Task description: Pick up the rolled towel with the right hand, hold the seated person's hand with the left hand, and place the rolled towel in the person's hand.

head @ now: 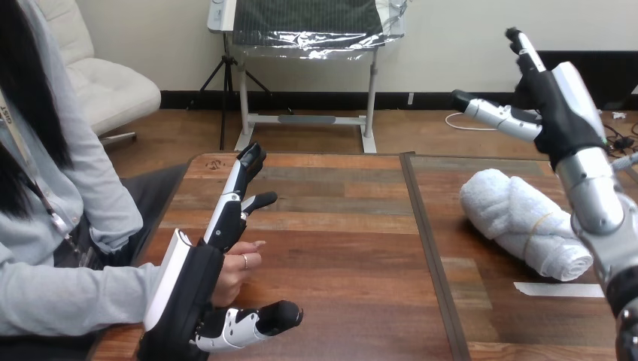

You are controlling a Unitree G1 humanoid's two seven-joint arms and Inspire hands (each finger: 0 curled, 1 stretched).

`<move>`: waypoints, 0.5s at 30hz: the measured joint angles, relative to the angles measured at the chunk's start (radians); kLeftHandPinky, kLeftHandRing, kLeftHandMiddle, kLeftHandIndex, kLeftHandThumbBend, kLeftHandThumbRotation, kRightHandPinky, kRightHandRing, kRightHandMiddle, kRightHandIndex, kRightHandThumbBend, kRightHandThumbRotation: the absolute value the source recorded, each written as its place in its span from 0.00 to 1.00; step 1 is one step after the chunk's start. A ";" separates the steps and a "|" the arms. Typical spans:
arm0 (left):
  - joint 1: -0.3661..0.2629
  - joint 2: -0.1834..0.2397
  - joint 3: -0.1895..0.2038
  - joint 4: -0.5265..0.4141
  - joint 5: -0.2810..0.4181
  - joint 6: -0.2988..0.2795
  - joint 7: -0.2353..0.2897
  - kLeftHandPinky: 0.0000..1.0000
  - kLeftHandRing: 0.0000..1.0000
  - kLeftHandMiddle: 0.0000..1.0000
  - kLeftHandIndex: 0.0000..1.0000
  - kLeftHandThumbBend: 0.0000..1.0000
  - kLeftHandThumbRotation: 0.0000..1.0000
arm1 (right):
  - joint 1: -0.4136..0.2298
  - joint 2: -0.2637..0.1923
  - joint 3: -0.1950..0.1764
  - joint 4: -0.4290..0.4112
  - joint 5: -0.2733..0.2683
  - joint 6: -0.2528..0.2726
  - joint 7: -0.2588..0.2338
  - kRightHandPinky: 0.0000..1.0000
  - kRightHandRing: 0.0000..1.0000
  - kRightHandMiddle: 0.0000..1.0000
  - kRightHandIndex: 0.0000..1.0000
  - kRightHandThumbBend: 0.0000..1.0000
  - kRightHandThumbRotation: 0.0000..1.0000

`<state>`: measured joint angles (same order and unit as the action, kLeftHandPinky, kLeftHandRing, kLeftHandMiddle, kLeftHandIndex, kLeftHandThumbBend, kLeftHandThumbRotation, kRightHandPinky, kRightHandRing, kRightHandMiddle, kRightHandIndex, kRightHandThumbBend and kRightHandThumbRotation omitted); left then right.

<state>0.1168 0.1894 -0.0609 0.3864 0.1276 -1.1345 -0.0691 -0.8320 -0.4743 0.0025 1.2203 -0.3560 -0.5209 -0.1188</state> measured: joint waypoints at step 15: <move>0.002 -0.002 0.005 0.000 0.012 -0.010 0.005 0.85 0.98 1.00 1.00 1.00 0.83 | -0.075 -0.009 0.038 0.073 -0.047 0.133 0.000 0.80 0.99 0.99 0.99 1.00 0.63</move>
<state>0.1185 0.1871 -0.0561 0.3859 0.1400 -1.1440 -0.0641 -0.9066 -0.4831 0.0403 1.2933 -0.4032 -0.3876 -0.1192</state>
